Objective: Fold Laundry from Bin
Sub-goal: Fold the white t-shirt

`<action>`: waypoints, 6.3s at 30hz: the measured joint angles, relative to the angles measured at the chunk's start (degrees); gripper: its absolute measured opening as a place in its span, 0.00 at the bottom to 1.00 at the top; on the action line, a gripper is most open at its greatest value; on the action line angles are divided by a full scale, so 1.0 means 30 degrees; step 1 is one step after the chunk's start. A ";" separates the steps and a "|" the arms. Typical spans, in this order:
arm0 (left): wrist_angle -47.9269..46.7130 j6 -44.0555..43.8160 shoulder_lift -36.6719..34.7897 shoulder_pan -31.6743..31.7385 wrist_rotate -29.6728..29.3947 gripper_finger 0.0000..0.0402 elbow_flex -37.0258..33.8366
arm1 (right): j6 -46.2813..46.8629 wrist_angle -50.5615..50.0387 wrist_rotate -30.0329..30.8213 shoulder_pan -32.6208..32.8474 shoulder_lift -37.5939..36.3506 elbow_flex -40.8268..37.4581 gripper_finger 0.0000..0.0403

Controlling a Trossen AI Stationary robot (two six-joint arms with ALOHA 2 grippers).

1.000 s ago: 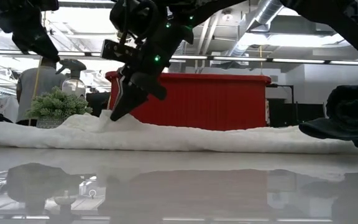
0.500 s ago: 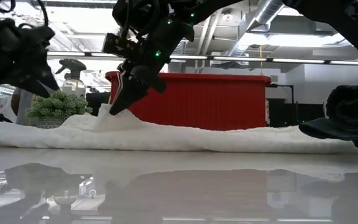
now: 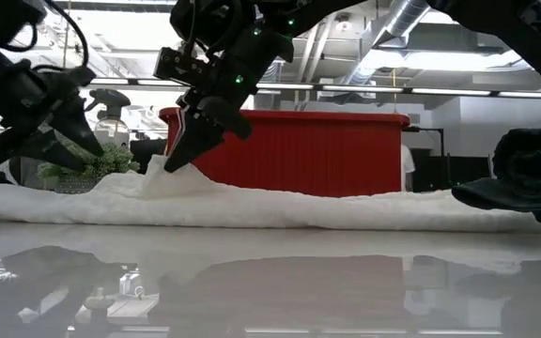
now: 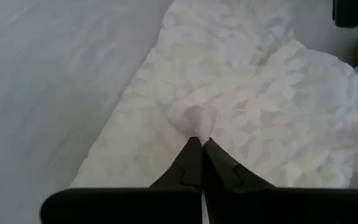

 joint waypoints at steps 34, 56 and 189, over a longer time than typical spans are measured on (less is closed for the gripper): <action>0.5754 0.8387 0.5315 0.6533 0.6687 0.03 0.0000 | 0.0000 -0.0341 -0.0022 -0.0233 0.0000 0.0000 0.08; 0.0703 0.5123 0.3053 0.6531 1.0348 0.00 0.2922 | 0.0857 -0.1655 0.0044 -0.0729 -0.0697 0.0017 0.07; 0.8702 0.4738 0.6104 0.2335 0.9036 0.45 -0.1242 | 0.4582 0.1426 -0.4411 -0.1515 -0.1078 -0.3789 0.29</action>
